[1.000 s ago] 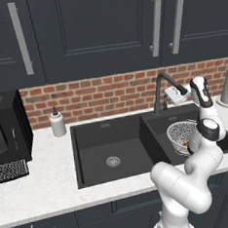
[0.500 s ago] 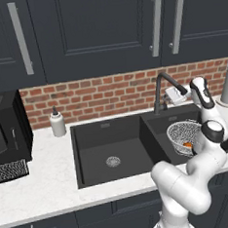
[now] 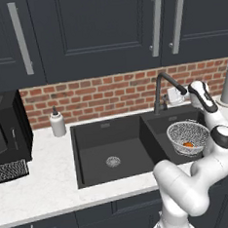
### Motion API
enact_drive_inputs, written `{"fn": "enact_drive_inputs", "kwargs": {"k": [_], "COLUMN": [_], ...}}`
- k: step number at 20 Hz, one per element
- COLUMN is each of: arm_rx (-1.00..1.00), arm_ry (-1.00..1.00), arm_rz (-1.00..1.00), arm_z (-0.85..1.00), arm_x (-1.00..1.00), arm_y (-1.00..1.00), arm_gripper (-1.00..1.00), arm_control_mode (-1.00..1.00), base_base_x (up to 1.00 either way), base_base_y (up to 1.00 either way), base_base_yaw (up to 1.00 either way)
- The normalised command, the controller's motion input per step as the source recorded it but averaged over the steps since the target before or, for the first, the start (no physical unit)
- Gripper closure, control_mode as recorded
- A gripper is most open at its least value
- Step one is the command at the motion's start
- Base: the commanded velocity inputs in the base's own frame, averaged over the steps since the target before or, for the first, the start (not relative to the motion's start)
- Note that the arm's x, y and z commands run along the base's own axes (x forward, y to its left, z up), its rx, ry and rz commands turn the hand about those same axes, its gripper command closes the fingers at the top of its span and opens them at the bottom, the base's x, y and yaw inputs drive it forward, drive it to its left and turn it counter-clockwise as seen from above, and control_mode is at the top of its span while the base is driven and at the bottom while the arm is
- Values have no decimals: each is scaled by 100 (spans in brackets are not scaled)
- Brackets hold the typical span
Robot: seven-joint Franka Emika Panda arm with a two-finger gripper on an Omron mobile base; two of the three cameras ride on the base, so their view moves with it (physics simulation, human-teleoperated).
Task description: Put the colander in the sink, put the tangerine in the colander, and turn on the sink faucet and pour water over the colander.
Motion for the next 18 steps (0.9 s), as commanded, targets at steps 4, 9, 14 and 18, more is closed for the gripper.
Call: {"fn": "enact_drive_inputs", "kwargs": {"k": [4,9,14,18], "arm_rx": [0,0,0,0], "arm_ry": [-7,-4,0,-1], "arm_rz": [-25,-21,-12,-5], "arm_z": [0,0,0,-4], "arm_x": [0,0,3,13], "arm_y": [0,0,0,-11], "arm_gripper": [100,100,100,100], "arm_control_mode": [-100,-100,-100,-100], "base_base_x": [0,0,0,0], "base_base_y": [0,0,0,0], "base_base_yaw": [0,0,0,0]}}
